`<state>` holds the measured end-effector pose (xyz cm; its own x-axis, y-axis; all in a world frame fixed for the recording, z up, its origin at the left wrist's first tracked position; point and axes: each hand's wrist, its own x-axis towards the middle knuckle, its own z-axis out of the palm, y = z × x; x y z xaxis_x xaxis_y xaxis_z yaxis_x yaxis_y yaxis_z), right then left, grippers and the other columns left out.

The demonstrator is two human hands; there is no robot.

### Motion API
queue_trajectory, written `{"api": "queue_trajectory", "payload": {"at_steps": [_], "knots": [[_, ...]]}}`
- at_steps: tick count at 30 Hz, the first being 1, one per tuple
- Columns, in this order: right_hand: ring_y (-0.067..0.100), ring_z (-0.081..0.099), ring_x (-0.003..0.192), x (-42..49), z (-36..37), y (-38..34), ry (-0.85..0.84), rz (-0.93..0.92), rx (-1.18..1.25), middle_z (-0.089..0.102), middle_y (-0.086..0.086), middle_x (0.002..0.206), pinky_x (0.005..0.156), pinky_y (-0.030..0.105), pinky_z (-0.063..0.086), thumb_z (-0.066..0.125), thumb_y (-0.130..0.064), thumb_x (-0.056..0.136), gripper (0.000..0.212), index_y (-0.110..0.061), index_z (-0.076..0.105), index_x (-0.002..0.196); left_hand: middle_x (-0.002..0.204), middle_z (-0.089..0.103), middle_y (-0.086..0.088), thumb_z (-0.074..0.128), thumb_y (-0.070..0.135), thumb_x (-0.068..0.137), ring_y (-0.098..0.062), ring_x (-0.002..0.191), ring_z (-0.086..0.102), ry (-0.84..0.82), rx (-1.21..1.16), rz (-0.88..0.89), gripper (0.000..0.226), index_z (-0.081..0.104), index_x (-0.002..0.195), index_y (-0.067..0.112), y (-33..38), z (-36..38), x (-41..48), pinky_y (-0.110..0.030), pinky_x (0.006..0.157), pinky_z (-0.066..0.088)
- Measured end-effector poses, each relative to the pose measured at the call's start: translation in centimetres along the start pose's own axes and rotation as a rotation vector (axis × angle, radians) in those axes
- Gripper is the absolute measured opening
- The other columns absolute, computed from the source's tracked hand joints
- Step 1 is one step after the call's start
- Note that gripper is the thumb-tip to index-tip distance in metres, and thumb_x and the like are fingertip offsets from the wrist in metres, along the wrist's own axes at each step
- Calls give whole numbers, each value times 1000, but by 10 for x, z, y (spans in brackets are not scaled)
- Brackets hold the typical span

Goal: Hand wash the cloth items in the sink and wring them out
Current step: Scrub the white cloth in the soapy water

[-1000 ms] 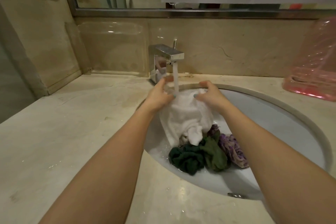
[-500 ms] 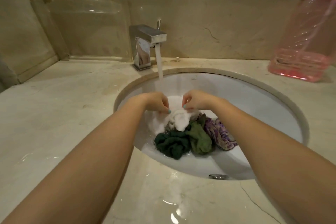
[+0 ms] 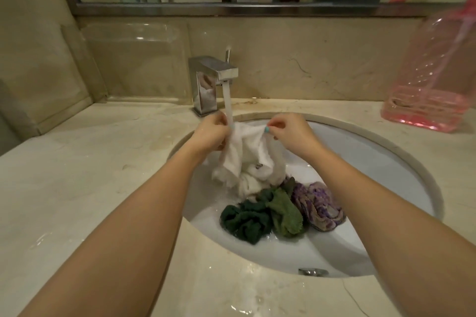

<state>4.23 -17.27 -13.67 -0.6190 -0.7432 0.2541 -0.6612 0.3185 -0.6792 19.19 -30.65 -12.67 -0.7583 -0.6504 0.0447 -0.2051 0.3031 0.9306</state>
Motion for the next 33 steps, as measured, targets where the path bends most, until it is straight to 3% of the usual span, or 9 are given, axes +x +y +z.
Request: {"api": "queue_trajectory", "payload": {"at_steps": [5,8,11,17,20,23,25,28,33], "knots": [[22,60,84,1,2,-11,31,38,195,62,3,91,80,43,52,49,-26,100,9,-21,57,100,82,51,-5,38,3,98,-17,71,48,97,-296,-28,16,51,105,9,11,8,-1,-29,62,39],[27,62,96,-6,-3,-11,-213,235,319,62,11,107,87,43,54,49,-38,99,27,-17,49,116,91,55,-11,39,6,98,-22,80,51,165,-378,-37,14,52,100,9,10,7,3,-31,65,40],[26,61,107,-16,5,-2,-479,248,54,60,7,115,92,41,54,56,-41,96,36,-13,54,119,78,53,-9,41,1,96,-19,71,51,257,-528,-19,18,52,84,9,14,3,2,-30,62,41],[22,62,85,-6,-2,-5,-322,253,542,63,5,88,78,41,55,51,-16,99,12,-14,55,88,84,55,-12,51,14,94,-21,79,55,278,-632,29,12,53,89,3,19,0,4,-32,70,46],[19,58,71,-3,-20,-3,-252,246,838,59,4,79,63,32,49,48,-13,100,12,-12,50,88,101,54,-8,68,38,86,-18,88,54,206,-322,-12,45,48,113,8,9,-9,3,-31,75,44],[16,53,67,4,-23,-12,-84,223,973,54,4,75,62,28,42,46,-11,100,19,-10,52,82,109,57,-5,62,30,94,-21,98,58,59,51,-23,36,53,124,11,1,-10,-1,-37,87,51],[19,58,71,8,-17,-17,-7,260,1013,58,7,77,64,30,46,46,-12,101,18,-7,55,86,93,60,-5,55,26,98,-20,86,58,45,120,13,13,61,101,15,0,-8,-2,-34,81,51],[25,61,80,12,-7,-26,96,287,981,63,14,90,70,34,49,46,-15,102,19,-2,59,98,68,43,-2,42,21,102,-15,63,39,226,-38,58,31,46,72,18,-2,-10,4,-27,57,32],[10,52,70,-2,17,-75,83,29,732,55,-1,76,65,22,42,45,-18,103,22,-16,57,84,86,57,-9,36,29,104,-22,79,54,351,-337,-17,29,50,81,17,7,12,9,-35,74,44]]}}
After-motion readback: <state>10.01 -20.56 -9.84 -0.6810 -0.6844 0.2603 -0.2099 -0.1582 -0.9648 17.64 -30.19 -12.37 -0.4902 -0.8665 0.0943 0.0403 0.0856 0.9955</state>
